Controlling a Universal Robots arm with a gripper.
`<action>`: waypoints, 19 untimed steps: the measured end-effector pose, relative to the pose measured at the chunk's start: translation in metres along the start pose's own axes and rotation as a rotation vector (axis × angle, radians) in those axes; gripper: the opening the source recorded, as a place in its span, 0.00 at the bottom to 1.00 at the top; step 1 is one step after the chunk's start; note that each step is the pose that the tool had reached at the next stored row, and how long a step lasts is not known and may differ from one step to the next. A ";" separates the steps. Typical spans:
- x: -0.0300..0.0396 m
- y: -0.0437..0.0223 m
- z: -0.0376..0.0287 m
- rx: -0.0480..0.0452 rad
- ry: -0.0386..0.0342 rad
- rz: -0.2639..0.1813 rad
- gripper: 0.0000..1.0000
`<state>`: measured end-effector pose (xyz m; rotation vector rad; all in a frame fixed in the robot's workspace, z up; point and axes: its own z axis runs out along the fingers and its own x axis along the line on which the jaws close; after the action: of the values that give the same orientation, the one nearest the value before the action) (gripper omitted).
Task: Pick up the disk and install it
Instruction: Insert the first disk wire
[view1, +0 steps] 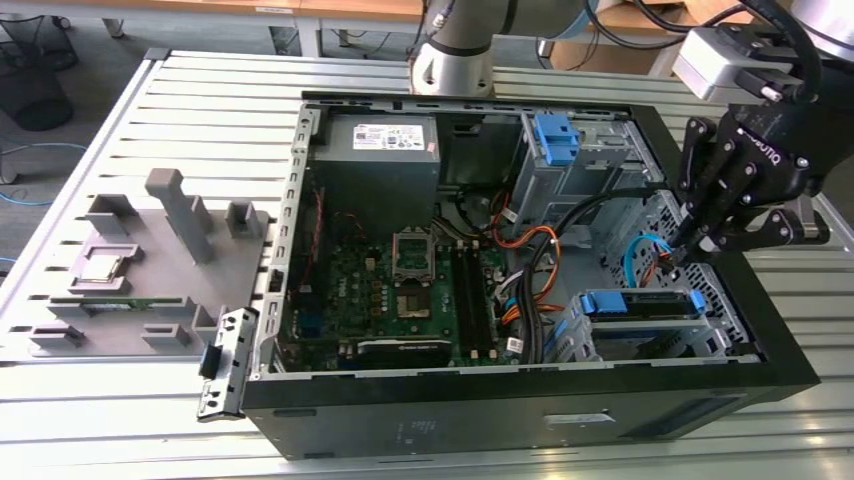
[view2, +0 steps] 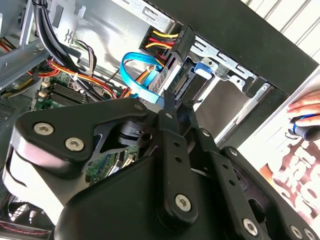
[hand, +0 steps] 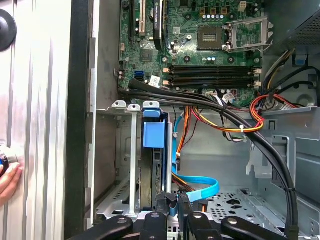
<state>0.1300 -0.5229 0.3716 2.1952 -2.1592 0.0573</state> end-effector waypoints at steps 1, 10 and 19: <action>-0.0001 0.0002 0.0008 0.0000 0.0010 0.000 0.24; -0.0003 0.0003 0.0038 0.0000 0.0014 0.000 0.24; -0.0004 0.0003 0.0057 0.0000 0.0019 0.000 0.24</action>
<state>0.1296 -0.5229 0.3659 2.1941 -2.1583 0.0593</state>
